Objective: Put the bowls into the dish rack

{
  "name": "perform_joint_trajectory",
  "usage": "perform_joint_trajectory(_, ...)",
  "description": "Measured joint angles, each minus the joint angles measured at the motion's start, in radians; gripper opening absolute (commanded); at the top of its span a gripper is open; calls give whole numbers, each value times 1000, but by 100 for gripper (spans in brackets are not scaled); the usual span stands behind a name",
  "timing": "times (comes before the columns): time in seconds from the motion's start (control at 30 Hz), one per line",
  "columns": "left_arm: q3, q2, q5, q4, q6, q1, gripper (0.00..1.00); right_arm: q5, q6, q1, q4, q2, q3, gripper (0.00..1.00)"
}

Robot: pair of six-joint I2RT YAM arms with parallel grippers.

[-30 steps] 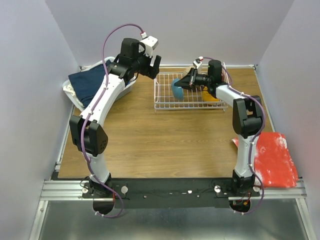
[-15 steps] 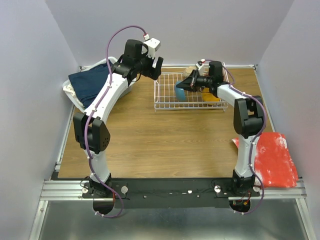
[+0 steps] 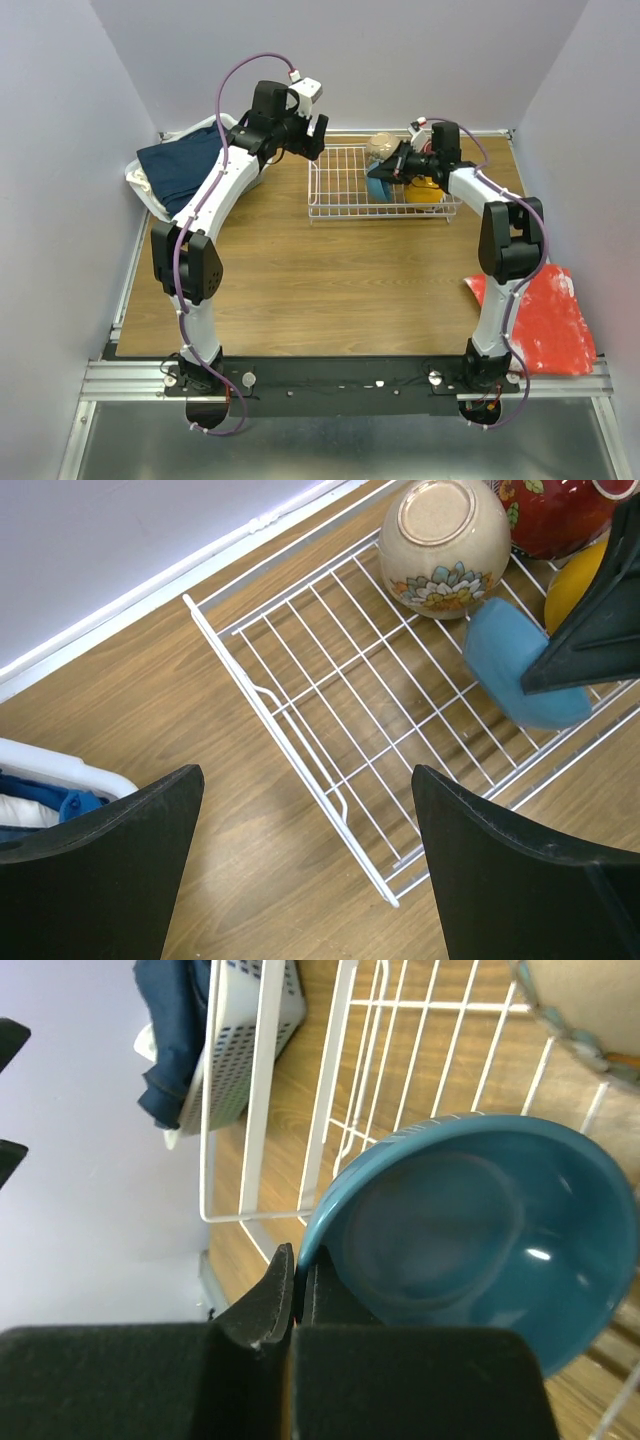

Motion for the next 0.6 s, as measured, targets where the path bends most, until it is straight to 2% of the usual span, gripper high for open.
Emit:
perform_joint_trajectory(0.3,-1,0,4,7,-1,0,94,-49,44,5,20,10,-4,1)
perform_joint_trajectory(0.6,-2,0,5,7,0,0,94,-121,204,39,193,83,31,1)
